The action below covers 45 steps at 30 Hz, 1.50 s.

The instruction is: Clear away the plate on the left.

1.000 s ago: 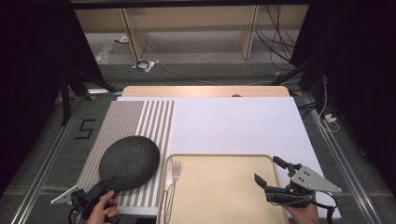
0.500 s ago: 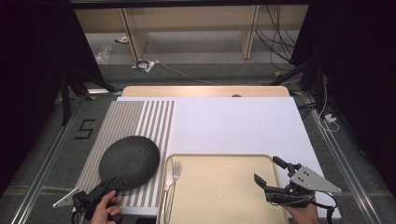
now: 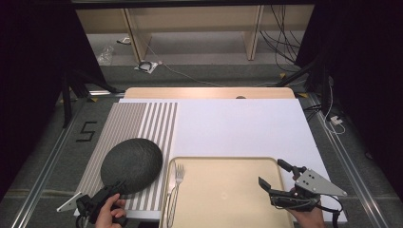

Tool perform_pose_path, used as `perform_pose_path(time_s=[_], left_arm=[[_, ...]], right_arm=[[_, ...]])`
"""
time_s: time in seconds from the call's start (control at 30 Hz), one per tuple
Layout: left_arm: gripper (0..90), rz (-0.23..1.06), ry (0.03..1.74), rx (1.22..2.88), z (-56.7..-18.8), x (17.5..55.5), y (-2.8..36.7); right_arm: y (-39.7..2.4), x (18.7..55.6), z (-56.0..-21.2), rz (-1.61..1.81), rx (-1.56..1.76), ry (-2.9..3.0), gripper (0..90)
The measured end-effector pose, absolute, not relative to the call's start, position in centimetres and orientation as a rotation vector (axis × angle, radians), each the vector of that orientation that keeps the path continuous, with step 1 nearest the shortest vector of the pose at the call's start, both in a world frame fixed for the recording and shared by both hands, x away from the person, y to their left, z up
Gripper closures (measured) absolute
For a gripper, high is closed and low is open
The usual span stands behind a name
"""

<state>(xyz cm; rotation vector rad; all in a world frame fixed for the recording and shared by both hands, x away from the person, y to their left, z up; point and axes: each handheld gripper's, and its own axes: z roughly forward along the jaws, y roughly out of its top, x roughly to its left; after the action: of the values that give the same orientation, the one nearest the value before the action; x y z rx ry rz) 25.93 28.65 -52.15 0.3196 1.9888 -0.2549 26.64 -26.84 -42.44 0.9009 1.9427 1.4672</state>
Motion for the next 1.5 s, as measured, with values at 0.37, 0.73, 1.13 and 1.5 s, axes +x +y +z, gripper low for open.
perform_pose_path(time_s=[0.37, 0.73, 1.13, 1.5], left_arm=[[67.4, -0.277, 1.989, 0.281, -52.73, 26.08, 28.61], [79.8, -0.258, 1.987, 0.263, -52.77, 25.92, 28.81], [84.7, -0.262, 1.96, 0.256, -52.83, 25.87, 28.87], [84.7, -0.28, 1.957, 0.27, -52.68, 25.91, 28.96]], right_arm=[[-26.83, 26.67, -42.45, 1.471, 0.901, 1.94, 16.4], [-26.86, 26.69, -42.45, 1.472, 0.903, 1.937, 16.4], [-26.86, 26.68, -42.44, 1.471, 0.899, 1.939, 16.4], [-26.87, 26.63, -42.39, 1.473, 0.897, 1.938, 16.4]])
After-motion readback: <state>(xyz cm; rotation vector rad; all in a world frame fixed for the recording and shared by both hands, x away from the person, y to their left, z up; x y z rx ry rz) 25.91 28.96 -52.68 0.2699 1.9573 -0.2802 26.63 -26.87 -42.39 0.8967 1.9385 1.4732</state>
